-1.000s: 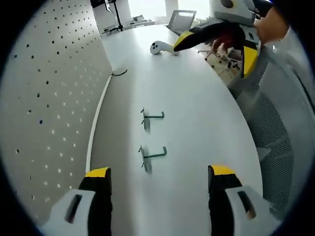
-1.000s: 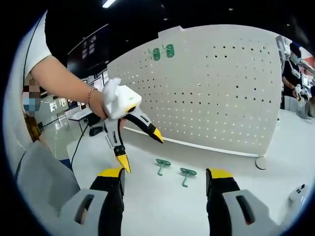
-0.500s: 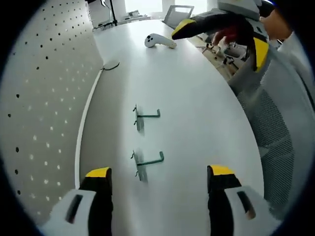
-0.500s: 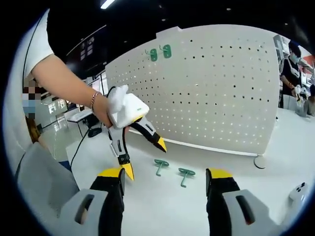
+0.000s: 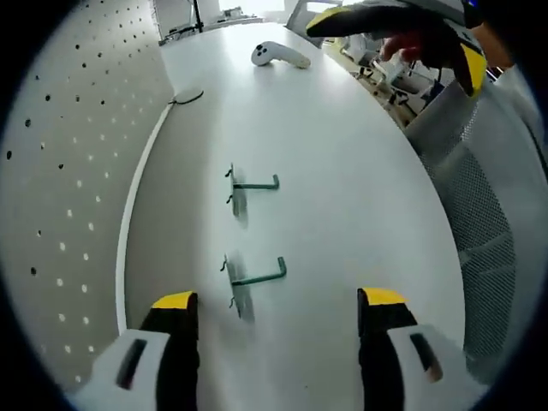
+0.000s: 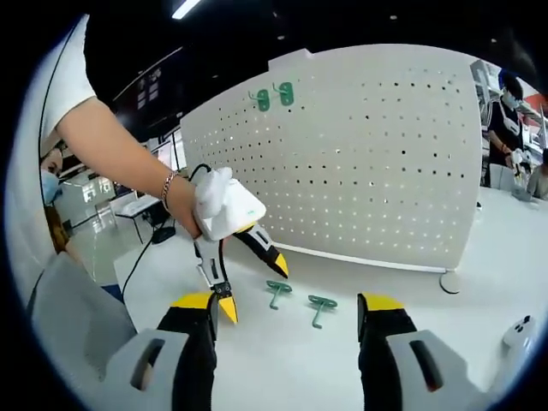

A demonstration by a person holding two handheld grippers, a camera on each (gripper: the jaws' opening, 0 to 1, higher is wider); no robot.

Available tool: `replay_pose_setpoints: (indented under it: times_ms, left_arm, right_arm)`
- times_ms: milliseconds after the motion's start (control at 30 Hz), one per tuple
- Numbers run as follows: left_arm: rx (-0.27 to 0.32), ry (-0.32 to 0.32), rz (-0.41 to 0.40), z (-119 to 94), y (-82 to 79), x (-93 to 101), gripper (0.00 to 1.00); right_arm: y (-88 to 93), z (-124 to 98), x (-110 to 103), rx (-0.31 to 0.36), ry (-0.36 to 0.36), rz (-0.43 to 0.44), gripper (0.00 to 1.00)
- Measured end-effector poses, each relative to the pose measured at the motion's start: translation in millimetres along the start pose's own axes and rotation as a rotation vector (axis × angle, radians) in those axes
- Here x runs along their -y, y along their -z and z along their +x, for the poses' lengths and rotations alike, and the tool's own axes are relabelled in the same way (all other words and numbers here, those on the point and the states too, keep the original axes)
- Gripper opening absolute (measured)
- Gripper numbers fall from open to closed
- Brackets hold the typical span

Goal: Insert the hook assembly into the mounting plate slot until the hook locks in place.

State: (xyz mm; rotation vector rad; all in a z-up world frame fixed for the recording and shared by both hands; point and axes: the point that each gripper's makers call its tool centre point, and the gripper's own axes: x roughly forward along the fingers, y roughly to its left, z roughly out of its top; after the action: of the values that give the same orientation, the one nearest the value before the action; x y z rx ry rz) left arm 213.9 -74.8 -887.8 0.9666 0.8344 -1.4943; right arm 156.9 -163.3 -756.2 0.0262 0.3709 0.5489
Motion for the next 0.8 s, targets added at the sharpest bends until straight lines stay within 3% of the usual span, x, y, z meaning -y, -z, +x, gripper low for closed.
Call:
replay_pose_setpoints:
  times_ms: [400, 733, 800]
  left_arm:
    - [0.021, -0.005, -0.022, 0, -4.4, -3.2, 0.79]
    - [0.025, -0.032, -0.066, -4, -3.2, -16.0, 0.56]
    - [0.021, -0.052, -0.104, -6, -2.0, -21.1, 0.5]
  right_arm:
    - [-1.9, -1, 1, 0.011, 0.002, 0.009, 0.63]
    - [-1.4, 0, 1, 0.01, 0.0, 0.011, 0.62]
    - [-1.6, 0, 0, 0.01, -0.001, 0.013, 0.62]
